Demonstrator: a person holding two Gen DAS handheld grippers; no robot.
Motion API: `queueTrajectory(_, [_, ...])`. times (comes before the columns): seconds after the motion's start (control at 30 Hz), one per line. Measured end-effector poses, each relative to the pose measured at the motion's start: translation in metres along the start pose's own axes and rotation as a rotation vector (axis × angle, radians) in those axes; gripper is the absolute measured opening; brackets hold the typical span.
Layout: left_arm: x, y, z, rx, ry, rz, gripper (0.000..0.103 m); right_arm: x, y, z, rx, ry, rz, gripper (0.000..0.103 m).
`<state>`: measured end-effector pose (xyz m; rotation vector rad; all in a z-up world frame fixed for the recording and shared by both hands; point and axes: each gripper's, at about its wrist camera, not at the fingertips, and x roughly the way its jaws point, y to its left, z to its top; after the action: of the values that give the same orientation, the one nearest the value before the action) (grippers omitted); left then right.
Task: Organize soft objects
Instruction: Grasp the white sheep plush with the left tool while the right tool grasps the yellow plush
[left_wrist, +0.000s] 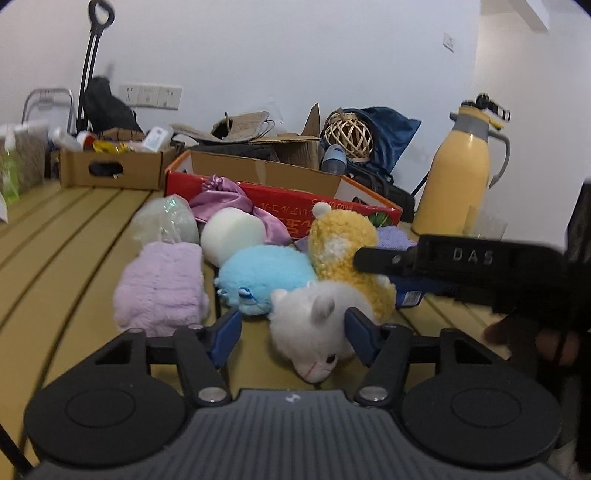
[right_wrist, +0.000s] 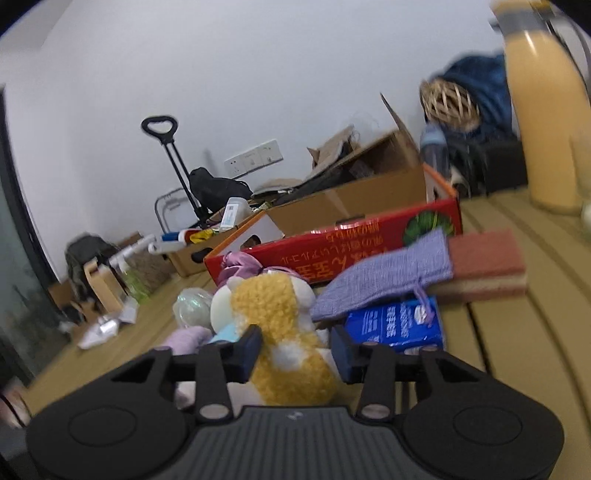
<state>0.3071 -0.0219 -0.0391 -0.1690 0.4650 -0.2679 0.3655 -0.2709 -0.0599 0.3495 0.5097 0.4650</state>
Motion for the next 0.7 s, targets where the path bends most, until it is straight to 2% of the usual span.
queueTrajectory(0.03, [0.001, 0.001, 0.001, -0.009, 0.005, -0.007, 0.058, 0.003, -0.005, -0.001, 0.028, 0.012, 0.000, 0.061])
queueTrajectory(0.1, [0.002, 0.004, 0.002, -0.025, 0.009, -0.024, 0.052, 0.007, -0.013, -0.004, 0.080, 0.025, 0.009, 0.064])
queueTrajectory(0.13, [0.002, 0.006, 0.003, -0.036, 0.010, -0.037, 0.044, 0.009, -0.017, -0.005, 0.103, 0.027, 0.031, 0.054])
queueTrajectory(0.17, [0.002, 0.007, 0.004, -0.049, 0.011, -0.057, 0.042, 0.010, -0.019, -0.005, 0.126, 0.034, 0.064, 0.052])
queueTrajectory(0.3, [-0.005, 0.006, 0.008, -0.085, 0.020, -0.065, 0.039, 0.002, -0.016, -0.005, 0.127, 0.043, 0.052, 0.043])
queueTrajectory(0.5, [-0.044, -0.002, -0.006, -0.128, 0.068, -0.158, 0.038, -0.059, -0.004, -0.023, 0.139, 0.045, -0.008, 0.041])
queueTrajectory(0.7, [-0.075, -0.016, -0.019, -0.130, 0.031, -0.154, 0.038, -0.109, 0.005, -0.046, 0.167, 0.031, -0.031, 0.040])
